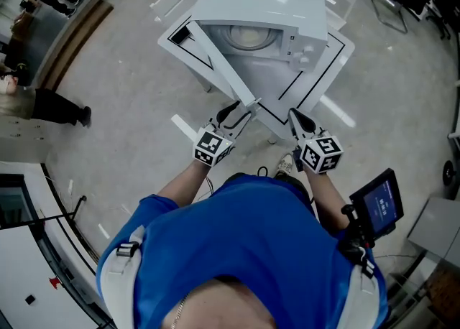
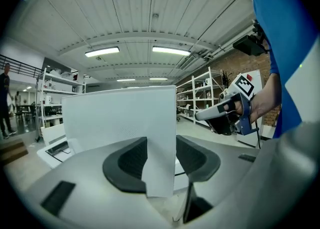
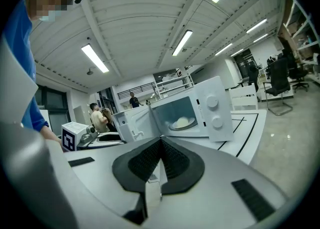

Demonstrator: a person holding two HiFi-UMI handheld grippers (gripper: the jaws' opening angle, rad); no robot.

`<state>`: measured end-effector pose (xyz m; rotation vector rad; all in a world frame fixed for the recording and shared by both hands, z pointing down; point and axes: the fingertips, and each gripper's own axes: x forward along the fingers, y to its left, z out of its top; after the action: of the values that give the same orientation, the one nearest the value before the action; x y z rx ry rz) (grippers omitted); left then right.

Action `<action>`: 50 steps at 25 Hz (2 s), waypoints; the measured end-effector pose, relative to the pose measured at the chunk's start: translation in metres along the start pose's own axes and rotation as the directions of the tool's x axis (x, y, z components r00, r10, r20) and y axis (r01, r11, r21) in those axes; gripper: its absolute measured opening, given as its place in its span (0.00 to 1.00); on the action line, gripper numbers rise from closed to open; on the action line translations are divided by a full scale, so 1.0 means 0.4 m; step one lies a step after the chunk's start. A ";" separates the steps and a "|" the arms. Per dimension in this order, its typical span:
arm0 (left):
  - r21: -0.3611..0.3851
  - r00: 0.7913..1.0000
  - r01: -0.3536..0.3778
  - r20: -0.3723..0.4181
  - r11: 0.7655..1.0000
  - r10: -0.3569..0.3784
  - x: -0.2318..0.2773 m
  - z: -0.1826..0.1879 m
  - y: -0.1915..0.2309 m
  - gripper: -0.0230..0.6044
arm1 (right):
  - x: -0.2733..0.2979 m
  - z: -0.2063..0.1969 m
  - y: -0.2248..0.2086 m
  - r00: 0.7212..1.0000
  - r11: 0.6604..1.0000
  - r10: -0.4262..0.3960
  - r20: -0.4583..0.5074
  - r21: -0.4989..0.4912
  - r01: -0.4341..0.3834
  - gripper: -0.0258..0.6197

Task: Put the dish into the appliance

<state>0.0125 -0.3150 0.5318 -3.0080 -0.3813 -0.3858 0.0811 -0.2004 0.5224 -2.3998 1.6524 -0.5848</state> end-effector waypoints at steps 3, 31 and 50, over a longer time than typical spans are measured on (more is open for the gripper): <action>0.010 1.000 0.013 0.005 1.000 -0.013 0.058 0.018 -0.008 0.33 | 0.002 0.022 -0.050 1.000 1.000 -0.002 0.005 -0.001 0.002 0.04; -0.050 0.999 -0.045 0.024 0.998 0.047 0.451 0.139 0.098 0.32 | 0.064 0.169 -0.320 0.999 0.999 0.025 0.041 -0.031 -0.023 0.04; -0.103 0.982 -0.190 -0.002 0.976 0.191 0.528 0.157 0.169 0.20 | 0.073 0.185 -0.387 0.999 0.999 0.023 0.044 -0.030 -0.021 0.04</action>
<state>0.2426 -0.3235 0.5224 -3.1102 -0.0728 -0.3879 0.2533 -0.1757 0.5164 -2.3940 1.6790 -0.5035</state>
